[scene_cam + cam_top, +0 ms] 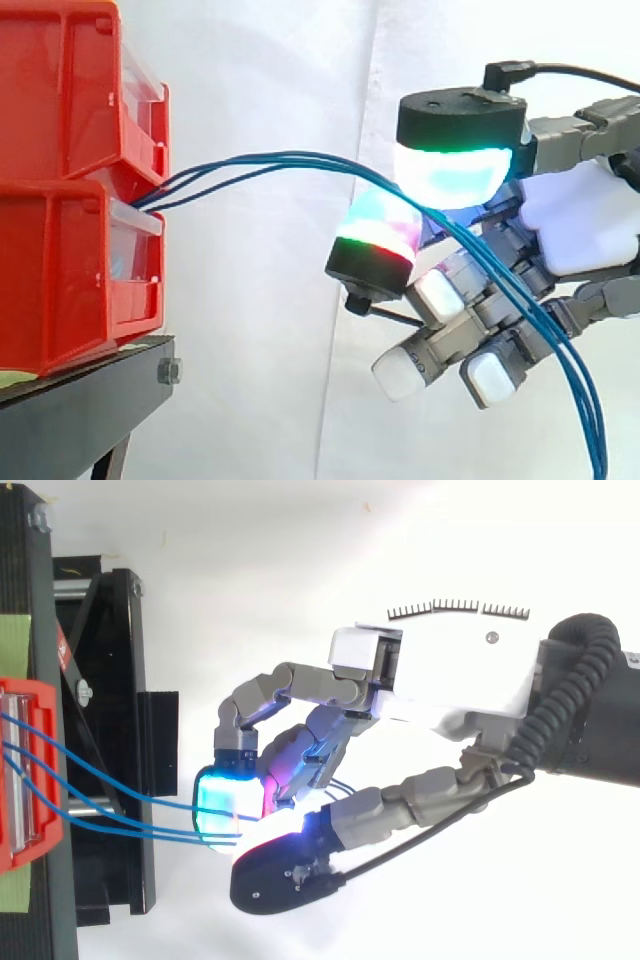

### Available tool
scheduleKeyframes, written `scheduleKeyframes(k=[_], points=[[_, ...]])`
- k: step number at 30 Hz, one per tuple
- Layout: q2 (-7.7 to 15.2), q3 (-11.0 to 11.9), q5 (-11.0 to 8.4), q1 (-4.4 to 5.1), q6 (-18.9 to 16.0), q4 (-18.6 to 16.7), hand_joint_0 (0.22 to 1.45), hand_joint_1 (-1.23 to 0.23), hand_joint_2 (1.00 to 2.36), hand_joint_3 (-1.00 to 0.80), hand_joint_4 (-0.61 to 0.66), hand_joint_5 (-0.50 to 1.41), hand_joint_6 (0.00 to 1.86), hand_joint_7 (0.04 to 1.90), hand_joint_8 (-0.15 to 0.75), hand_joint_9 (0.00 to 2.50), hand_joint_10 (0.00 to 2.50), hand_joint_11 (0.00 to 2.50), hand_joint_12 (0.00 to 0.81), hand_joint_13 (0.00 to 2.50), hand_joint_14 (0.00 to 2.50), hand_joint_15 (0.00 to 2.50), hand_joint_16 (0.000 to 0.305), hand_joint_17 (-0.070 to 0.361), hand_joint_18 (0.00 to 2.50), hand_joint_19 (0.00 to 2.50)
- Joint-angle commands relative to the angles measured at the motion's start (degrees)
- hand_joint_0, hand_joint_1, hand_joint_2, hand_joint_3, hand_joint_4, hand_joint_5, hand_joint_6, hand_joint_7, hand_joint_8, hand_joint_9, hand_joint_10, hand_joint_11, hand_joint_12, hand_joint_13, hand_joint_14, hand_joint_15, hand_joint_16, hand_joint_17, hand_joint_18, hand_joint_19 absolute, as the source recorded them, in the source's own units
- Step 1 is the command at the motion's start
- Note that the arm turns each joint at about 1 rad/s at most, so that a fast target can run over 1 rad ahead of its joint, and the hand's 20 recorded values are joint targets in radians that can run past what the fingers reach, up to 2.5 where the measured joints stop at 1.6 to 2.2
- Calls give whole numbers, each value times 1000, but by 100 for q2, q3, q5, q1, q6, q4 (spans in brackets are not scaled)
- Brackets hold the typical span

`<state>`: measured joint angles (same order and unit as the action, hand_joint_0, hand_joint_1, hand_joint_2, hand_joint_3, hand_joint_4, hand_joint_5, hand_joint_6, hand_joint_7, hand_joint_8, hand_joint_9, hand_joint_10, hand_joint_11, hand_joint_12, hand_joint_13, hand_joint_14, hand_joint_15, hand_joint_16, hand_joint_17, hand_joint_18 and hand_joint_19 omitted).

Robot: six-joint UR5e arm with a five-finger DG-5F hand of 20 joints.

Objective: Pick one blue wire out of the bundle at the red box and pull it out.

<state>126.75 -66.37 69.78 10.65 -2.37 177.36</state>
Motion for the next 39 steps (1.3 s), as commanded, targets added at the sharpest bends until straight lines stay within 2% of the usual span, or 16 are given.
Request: scheduleKeyframes(k=[1, 7, 24, 27, 30, 35, 39], points=[[-1, 2, 0, -1, 0, 0, 574, -646, 1005, -46, 298, -176, 833, 1027, 429, 881, 11, 489, 550, 706, 11, 307, 77, 174, 846, 471], [-1, 2, 70, -19, -26, 0, 581, -638, 1004, -36, 307, -169, 814, 1052, 435, 894, 11, 503, 551, 705, 9, 304, 77, 174, 844, 475], [8, -7, 79, -19, -26, -9, 602, -559, 1004, 0, 369, -128, 700, 1037, 428, 904, 11, 492, 541, 699, 9, 316, 76, 170, 820, 491], [8, -7, 79, -19, -26, -9, 596, -634, 1004, 19, 342, -129, 692, 1130, 438, 910, 12, 517, 550, 710, 9, 317, 77, 172, 839, 477], [8, 2, 79, -19, -26, 0, 592, -682, 1004, 12, 342, -162, 787, 1031, 441, 897, 14, 539, 555, 719, 9, 318, 77, 174, 856, 464], [-1, -7, 70, -19, -26, 0, 584, -697, 1008, 6, 339, -167, 804, 1013, 428, 888, 12, 537, 545, 717, 10, 320, 76, 171, 858, 464], [8, 2, 79, -19, -26, 0, 539, -552, 1007, -96, 310, -153, 752, 1006, 438, 887, 13, 512, 562, 700, 9, 328, 80, 180, 829, 489]])
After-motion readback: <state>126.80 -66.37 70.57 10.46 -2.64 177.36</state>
